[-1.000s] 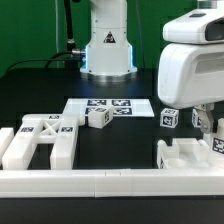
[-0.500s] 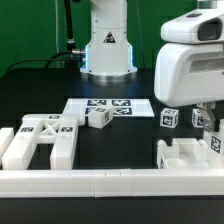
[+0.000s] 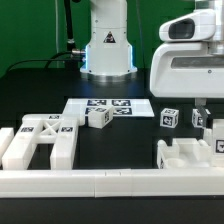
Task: Assemble chair
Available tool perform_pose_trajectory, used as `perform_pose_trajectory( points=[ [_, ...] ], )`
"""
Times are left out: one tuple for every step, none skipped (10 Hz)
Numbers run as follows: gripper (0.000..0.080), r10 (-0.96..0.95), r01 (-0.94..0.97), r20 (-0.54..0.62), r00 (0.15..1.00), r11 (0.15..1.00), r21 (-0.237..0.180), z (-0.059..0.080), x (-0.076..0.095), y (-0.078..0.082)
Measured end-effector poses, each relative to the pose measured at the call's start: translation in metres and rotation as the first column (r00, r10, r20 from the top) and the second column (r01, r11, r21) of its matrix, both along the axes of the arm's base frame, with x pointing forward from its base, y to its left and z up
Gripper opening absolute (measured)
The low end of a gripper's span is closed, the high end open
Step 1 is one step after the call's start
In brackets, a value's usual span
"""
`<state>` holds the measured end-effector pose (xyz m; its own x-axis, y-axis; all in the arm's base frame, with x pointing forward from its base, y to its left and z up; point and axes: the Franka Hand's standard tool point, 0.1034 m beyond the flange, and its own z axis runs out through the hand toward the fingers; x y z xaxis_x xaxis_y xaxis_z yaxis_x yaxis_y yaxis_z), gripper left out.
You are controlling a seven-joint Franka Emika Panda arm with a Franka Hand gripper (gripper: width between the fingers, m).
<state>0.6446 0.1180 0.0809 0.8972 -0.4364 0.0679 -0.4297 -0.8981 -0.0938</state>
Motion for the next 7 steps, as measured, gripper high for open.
perform_pose_trajectory(
  points=[
    [0.0284,-0.122,0.122,-0.012,0.992,0.992,0.02,-0.0001,-0.0004,0.0007],
    [0.0284,-0.237,0.238,-0.025,0.971,0.971,0.036,-0.0001,-0.0006,0.0015],
    [0.0284,-0.325,0.327,-0.034,0.945,0.944,0.044,0.0,-0.0005,0.0018],
    [0.0284,-0.348,0.35,-0.036,0.937,0.936,0.046,0.0001,-0.0004,0.0017],
    [0.0285,-0.324,0.325,-0.033,0.945,0.945,0.044,0.0001,-0.0002,0.0016],
    [0.0285,-0.28,0.281,-0.03,0.959,0.959,0.04,-0.0002,-0.0004,0.0009],
    [0.0509,-0.24,0.241,-0.028,0.97,0.97,0.036,-0.0003,-0.0005,-0.0005]
  ],
)
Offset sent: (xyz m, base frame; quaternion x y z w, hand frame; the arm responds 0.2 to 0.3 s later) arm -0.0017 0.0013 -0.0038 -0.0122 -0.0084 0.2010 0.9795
